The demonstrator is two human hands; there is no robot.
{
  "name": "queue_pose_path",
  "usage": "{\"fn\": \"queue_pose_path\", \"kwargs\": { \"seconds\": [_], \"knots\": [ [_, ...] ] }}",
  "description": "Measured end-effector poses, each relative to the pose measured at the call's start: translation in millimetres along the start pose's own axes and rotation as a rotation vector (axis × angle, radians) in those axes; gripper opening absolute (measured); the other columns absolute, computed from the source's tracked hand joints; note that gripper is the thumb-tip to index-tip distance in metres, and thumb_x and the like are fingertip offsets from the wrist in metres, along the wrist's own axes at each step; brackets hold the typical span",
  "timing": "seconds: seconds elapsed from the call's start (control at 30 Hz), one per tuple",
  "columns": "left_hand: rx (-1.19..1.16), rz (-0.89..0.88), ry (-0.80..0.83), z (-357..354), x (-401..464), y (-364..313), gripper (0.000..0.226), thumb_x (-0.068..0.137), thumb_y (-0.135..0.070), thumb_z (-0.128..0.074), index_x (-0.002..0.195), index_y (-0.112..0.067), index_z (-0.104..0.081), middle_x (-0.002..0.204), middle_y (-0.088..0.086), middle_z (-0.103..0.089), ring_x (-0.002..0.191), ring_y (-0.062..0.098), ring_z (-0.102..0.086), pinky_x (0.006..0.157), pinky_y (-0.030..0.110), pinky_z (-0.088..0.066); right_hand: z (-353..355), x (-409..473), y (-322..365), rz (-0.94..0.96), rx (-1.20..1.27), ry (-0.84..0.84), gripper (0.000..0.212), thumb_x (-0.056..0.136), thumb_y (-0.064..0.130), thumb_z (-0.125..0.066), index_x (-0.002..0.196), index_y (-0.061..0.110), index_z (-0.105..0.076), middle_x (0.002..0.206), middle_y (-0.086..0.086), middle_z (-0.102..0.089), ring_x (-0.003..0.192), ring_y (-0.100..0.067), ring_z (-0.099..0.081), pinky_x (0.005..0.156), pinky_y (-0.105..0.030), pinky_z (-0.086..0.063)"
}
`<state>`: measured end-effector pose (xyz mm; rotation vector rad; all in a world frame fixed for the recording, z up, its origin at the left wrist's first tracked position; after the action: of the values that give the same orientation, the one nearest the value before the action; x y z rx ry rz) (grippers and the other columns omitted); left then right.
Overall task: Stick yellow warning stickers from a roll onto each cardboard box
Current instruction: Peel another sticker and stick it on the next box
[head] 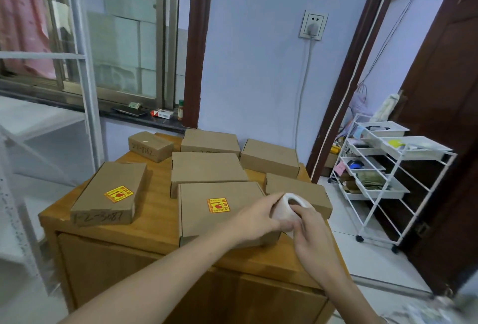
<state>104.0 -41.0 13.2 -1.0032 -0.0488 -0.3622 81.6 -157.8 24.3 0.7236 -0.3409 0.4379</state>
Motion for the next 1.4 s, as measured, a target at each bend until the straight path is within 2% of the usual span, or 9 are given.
{"fn": "queue_pose_path", "kwargs": {
  "seconds": [0.1, 0.23, 0.33, 0.53, 0.67, 0.83, 0.97, 1.13, 1.4],
  "knots": [
    [0.072, 0.004, -0.033, 1, -3, 5, 0.06, 0.079, -0.051, -0.072, 0.133, -0.036, -0.052, 0.123, -0.013, -0.062, 0.109, 0.008, -0.058, 0.093, 0.036, -0.052, -4, -1, -9, -0.078, 0.009, 0.047, 0.035, 0.094, 0.015, -0.05, 0.129, 0.016, -0.053, 0.127, 0.001, -0.055, 0.119, -0.013, -0.047, 0.101, -0.03, -0.039],
    [0.217, -0.026, -0.133, -1, -6, 1, 0.061, 0.086, -0.051, -0.065, 0.141, -0.03, -0.049, 0.135, -0.009, -0.057, 0.118, 0.01, -0.051, 0.096, 0.028, -0.046, -5, -1, -20, -0.204, 0.154, 0.024, 0.034, 0.09, 0.015, -0.051, 0.123, 0.018, -0.06, 0.12, 0.001, -0.063, 0.108, -0.01, -0.055, 0.091, -0.027, -0.045],
    [0.214, -0.022, -0.178, -5, -3, 1, 0.06, 0.089, -0.045, -0.064, 0.143, -0.028, -0.045, 0.14, -0.007, -0.053, 0.124, 0.013, -0.049, 0.102, 0.033, -0.045, -2, 1, -26, -0.243, 0.237, -0.021, 0.028, 0.088, 0.017, -0.053, 0.113, 0.018, -0.065, 0.106, 0.002, -0.068, 0.099, -0.01, -0.06, 0.085, -0.029, -0.051],
    [0.148, -0.031, -0.233, -16, -1, 2, 0.069, 0.086, -0.028, -0.073, 0.142, -0.031, -0.033, 0.141, -0.006, -0.048, 0.128, 0.015, -0.045, 0.104, 0.032, -0.044, -4, 5, -30, -0.311, 0.292, -0.019, 0.04, 0.079, 0.055, -0.061, 0.103, 0.023, -0.067, 0.096, 0.006, -0.07, 0.093, -0.01, -0.064, 0.081, -0.033, -0.054],
    [0.203, -0.022, -0.187, -21, -4, 4, 0.089, 0.084, -0.036, -0.076, 0.15, -0.036, -0.017, 0.148, -0.006, -0.037, 0.134, 0.014, -0.037, 0.11, 0.037, -0.04, -3, 8, -23, -0.258, 0.254, -0.024, 0.011, 0.087, 0.028, -0.061, 0.095, 0.022, -0.065, 0.085, 0.006, -0.069, 0.083, -0.009, -0.065, 0.066, -0.023, -0.054],
    [0.192, -0.068, -0.073, -20, -12, 11, 0.098, 0.082, -0.043, -0.073, 0.152, -0.04, -0.004, 0.149, -0.01, -0.029, 0.137, 0.011, -0.027, 0.111, 0.038, -0.036, -3, 7, -27, -0.265, 0.247, -0.003, 0.016, 0.089, 0.02, -0.059, 0.105, 0.019, -0.061, 0.093, 0.006, -0.068, 0.087, -0.007, -0.063, 0.063, -0.016, -0.048],
    [0.105, -0.052, -0.067, -18, -12, 13, 0.085, 0.085, -0.043, -0.066, 0.152, -0.039, -0.014, 0.148, -0.012, -0.03, 0.136, 0.009, -0.029, 0.112, 0.038, -0.037, -5, 5, -28, -0.253, 0.253, 0.02, 0.021, 0.091, 0.022, -0.059, 0.111, 0.017, -0.061, 0.096, 0.005, -0.068, 0.09, -0.009, -0.064, 0.071, -0.021, -0.053],
    [0.112, -0.012, -0.248, -5, -5, 7, 0.035, 0.094, -0.042, -0.059, 0.126, -0.031, -0.05, 0.119, -0.015, -0.046, 0.113, 0.007, -0.048, 0.1, 0.031, -0.049, -8, 6, -20, -0.175, 0.154, 0.045, 0.021, 0.093, 0.031, -0.054, 0.111, 0.022, -0.062, 0.101, 0.008, -0.066, 0.096, -0.005, -0.057, 0.075, -0.017, -0.045],
    [0.128, -0.091, -0.318, 3, -3, -1, 0.018, 0.09, -0.037, -0.068, 0.101, -0.023, -0.064, 0.101, -0.013, -0.057, 0.096, 0.005, -0.056, 0.086, 0.026, -0.053, -20, 4, -26, -0.061, -0.106, 0.099, 0.026, 0.096, 0.036, -0.045, 0.119, 0.032, -0.057, 0.12, 0.008, -0.062, 0.123, -0.016, -0.048, 0.109, -0.03, -0.03]
  ]
}}
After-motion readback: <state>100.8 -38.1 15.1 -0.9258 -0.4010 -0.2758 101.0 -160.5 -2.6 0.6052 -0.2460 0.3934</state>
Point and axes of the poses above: each hand's wrist, its own x-axis towards the middle knuckle, its own z-axis out of the back of the hand, y = z × x, the point moved 8 cm from there along x, towards the middle knuckle
